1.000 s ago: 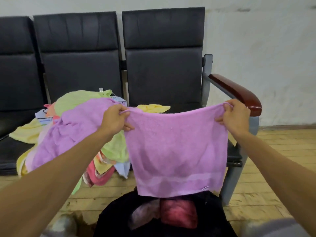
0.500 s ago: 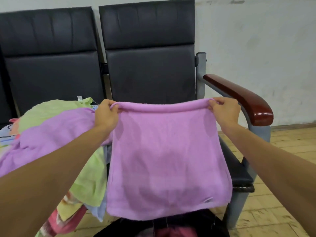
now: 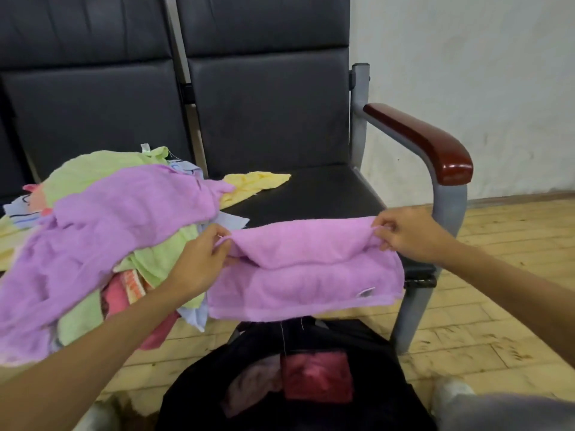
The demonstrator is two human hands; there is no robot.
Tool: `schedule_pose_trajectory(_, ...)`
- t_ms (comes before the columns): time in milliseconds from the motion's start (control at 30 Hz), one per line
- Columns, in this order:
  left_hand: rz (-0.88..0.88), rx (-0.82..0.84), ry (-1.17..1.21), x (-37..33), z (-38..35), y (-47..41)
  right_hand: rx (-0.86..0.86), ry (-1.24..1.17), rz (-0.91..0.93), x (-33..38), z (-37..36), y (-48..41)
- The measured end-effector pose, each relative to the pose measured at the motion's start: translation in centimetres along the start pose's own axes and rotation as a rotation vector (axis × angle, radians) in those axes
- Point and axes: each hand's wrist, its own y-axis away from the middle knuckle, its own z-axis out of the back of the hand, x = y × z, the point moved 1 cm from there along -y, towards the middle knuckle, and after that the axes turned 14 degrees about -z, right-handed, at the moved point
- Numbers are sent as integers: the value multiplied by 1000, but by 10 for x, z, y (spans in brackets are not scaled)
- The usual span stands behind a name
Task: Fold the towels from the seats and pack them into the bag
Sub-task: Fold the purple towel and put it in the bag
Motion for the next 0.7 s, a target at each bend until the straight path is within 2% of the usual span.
schedule_pose_trajectory(100,-45,150,-178,10,-3,25,146,338,85,-8,-20,18)
schedule_pose_trajectory(200,-66,272,-219,21,-7,37,164,340,61,-13,-29,19)
schedule_pose_trajectory(367,-43,283,-277,28,-22,18,122,354,-38,-9,-34,-4)
schedule_pose_trajectory(567,-5,181,-294,35,-38,-18,24,233,-141,-6,-41,-35)
schedule_pose_trajectory(700,18,-12,-239,22,-27,-28,-188,-74,-210,-9,-32,-42)
